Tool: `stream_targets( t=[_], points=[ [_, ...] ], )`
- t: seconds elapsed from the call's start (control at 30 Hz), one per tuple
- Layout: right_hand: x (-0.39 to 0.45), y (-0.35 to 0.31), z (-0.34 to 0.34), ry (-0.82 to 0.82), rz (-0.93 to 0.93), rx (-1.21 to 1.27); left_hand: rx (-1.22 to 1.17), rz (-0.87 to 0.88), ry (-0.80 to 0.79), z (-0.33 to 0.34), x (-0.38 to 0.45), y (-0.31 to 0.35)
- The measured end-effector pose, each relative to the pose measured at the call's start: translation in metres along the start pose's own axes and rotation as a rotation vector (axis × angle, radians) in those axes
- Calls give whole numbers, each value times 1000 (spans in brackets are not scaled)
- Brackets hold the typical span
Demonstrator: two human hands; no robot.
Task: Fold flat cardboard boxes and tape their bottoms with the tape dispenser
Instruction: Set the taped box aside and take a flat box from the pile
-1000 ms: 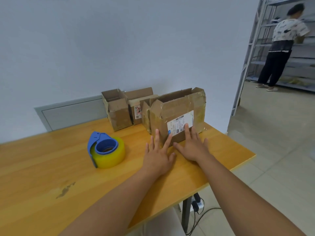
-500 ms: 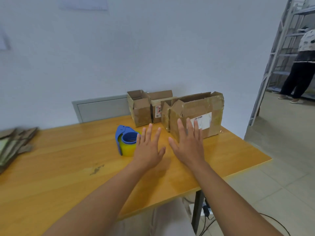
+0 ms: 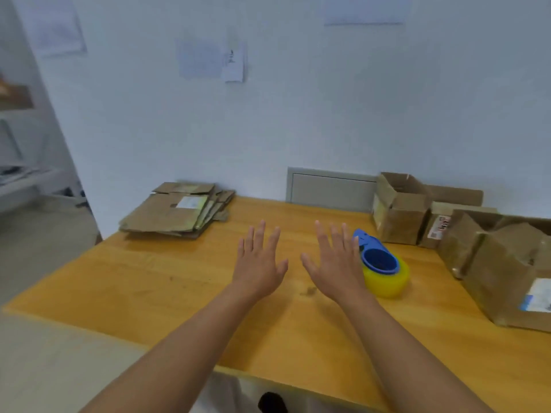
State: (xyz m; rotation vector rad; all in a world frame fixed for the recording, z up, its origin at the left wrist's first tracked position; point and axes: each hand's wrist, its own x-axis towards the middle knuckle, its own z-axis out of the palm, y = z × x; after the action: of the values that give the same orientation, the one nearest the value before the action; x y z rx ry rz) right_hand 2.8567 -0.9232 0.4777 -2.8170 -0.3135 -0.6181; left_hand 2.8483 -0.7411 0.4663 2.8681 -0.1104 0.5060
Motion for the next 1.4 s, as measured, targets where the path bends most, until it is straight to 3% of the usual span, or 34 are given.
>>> stream_targets(
  t=[0.3, 0.63, 0.97, 1.1, 1.27, 1.4],
  points=[
    [79, -89, 81, -216, -159, 114, 47, -216, -20, -4, 37, -129],
    [116, -96, 141, -504, -184, 109, 54, -396, -51, 3, 90, -224],
    [117, -93, 149, -525, -166, 98, 132, -429, 97, 4, 85, -248],
    [118, -95, 146, -515, -164, 99, 126, -375, 237, -5, 79, -243],
    [116, -96, 143, -491, -164, 107, 94, -438, 295, -26, 71, -227],
    [115, -96, 140, -454, -159, 144, 90, -283, 448, -49, 63, -209]
  ],
)
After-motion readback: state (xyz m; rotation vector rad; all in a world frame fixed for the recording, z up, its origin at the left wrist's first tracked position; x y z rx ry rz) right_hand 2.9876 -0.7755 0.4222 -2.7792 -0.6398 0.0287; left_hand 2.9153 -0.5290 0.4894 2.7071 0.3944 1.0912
